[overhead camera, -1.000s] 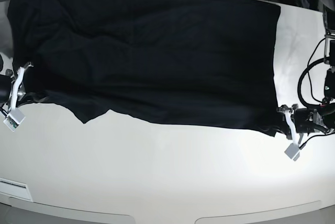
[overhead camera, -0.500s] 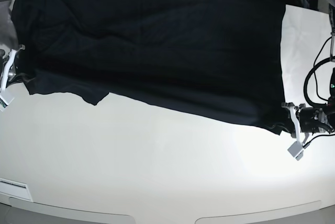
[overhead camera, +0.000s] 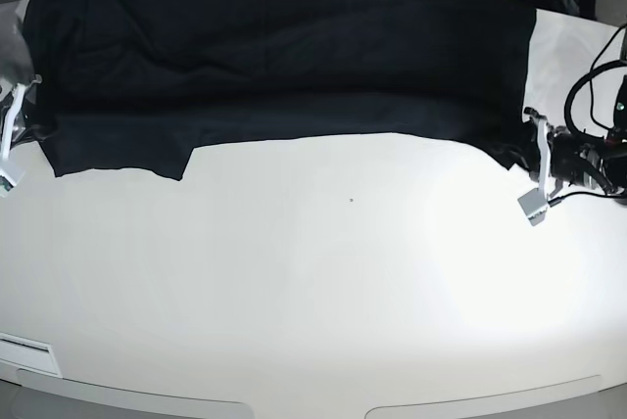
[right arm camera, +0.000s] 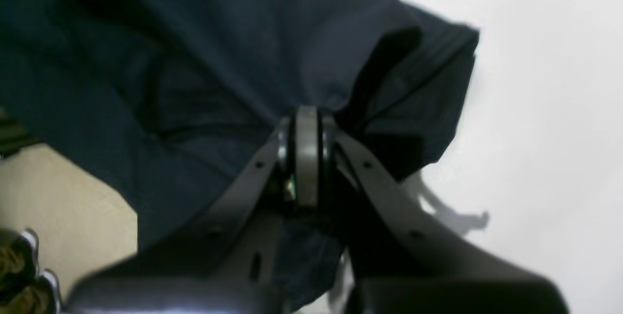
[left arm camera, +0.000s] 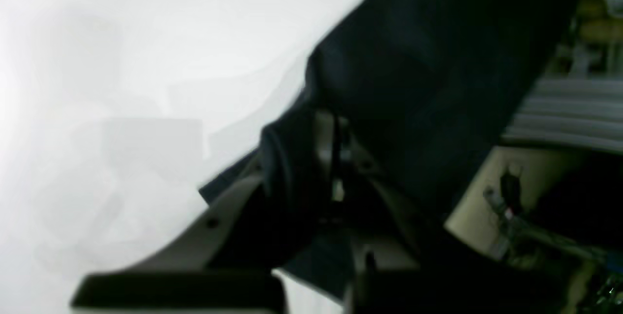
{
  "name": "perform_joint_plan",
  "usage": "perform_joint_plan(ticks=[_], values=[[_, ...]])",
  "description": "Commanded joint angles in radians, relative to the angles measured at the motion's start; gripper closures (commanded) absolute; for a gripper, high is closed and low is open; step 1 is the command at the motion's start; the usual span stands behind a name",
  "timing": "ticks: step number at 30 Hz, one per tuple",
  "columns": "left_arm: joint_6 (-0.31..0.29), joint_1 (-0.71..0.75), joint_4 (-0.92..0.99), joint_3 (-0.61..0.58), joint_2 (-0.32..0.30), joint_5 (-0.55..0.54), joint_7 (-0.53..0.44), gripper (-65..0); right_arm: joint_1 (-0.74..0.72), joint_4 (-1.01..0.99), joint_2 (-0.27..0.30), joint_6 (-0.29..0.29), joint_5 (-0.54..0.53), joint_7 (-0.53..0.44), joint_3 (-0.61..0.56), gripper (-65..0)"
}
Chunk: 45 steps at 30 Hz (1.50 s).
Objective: Fold the T-shirt properly
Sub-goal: 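Lift the hem with both grippers and fold it toward the collar, then release the hem and raise both grippers away from the folded strip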
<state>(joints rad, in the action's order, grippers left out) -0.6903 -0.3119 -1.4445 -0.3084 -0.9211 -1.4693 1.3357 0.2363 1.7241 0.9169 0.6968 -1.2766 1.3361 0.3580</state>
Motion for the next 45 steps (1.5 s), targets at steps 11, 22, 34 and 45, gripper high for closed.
perform_joint_plan(ticks=[11,22,34,45], values=[[-0.008,0.040,-0.093,0.015,-0.114,-0.014,0.024,0.0,0.052,0.011,0.011,-0.012,-0.013,-0.019,0.006,0.0],[-0.008,0.159,-0.092,0.015,-0.112,-0.014,0.014,-37.1,0.012,0.016,-0.049,0.001,-0.118,0.000,0.010,-36.3],[-0.008,0.250,-0.092,0.015,-0.107,0.117,-0.171,-37.1,-0.042,0.024,-0.201,-0.040,0.296,-0.259,0.009,-36.2],[-0.008,0.245,-0.092,0.153,-0.106,0.130,-0.240,-37.1,-0.028,0.024,-0.224,0.001,0.068,-0.185,0.009,-35.9]])
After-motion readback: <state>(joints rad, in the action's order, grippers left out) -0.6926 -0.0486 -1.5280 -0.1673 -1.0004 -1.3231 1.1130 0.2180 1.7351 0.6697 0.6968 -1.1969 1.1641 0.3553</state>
